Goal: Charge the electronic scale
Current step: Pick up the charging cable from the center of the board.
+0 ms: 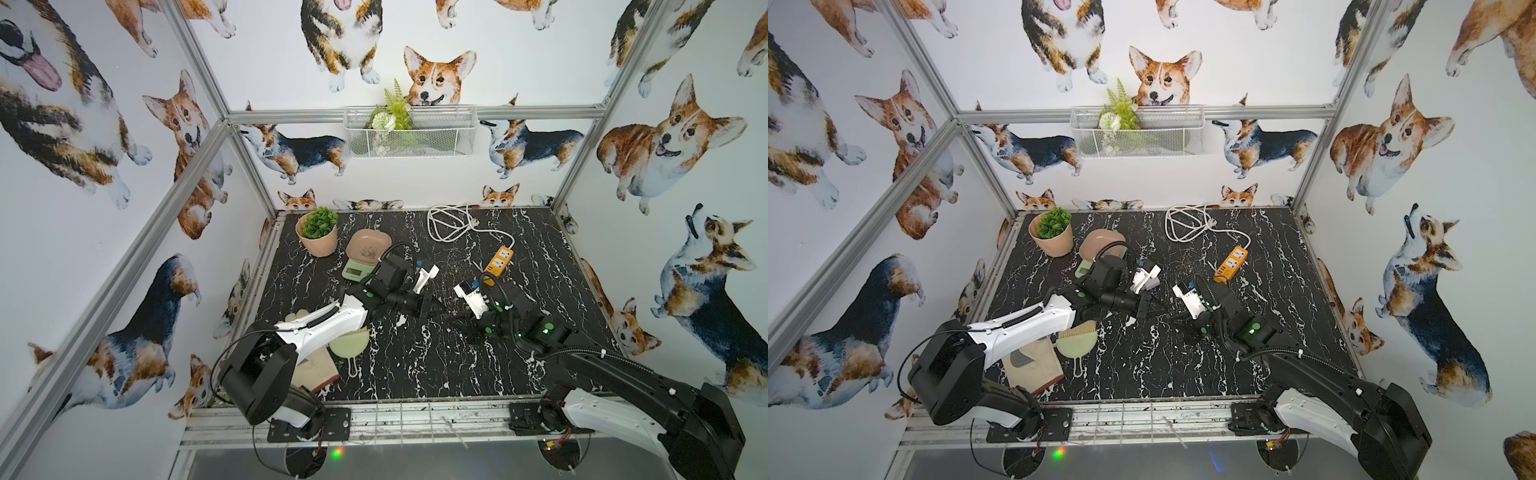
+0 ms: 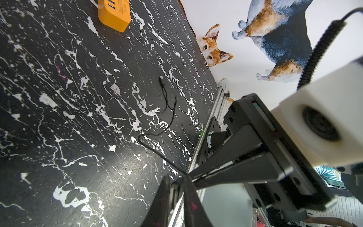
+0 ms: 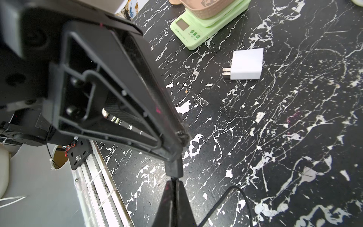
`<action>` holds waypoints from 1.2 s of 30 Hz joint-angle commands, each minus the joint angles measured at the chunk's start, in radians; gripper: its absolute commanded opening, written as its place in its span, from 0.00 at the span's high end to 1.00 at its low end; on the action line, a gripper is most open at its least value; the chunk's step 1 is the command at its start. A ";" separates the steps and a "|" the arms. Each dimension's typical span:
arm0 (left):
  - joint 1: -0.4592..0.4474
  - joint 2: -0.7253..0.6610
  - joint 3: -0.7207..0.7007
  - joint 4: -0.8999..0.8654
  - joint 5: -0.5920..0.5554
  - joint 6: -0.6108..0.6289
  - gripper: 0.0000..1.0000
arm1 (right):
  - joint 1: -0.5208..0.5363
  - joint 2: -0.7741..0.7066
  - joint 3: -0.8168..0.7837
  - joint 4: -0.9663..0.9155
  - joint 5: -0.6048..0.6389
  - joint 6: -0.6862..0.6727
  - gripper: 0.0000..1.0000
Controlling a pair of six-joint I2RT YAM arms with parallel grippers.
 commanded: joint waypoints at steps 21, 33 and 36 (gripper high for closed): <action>0.026 -0.137 -0.075 0.077 -0.317 -0.639 0.92 | 0.097 -0.082 -0.070 0.442 0.306 -0.676 0.53; 0.031 -0.179 -0.114 0.151 -0.348 -0.745 0.93 | 0.162 0.084 -0.097 0.656 0.404 -0.827 0.69; 0.030 -0.186 -0.116 0.158 -0.351 -0.754 0.93 | 0.162 0.104 -0.089 0.650 0.380 -0.835 0.70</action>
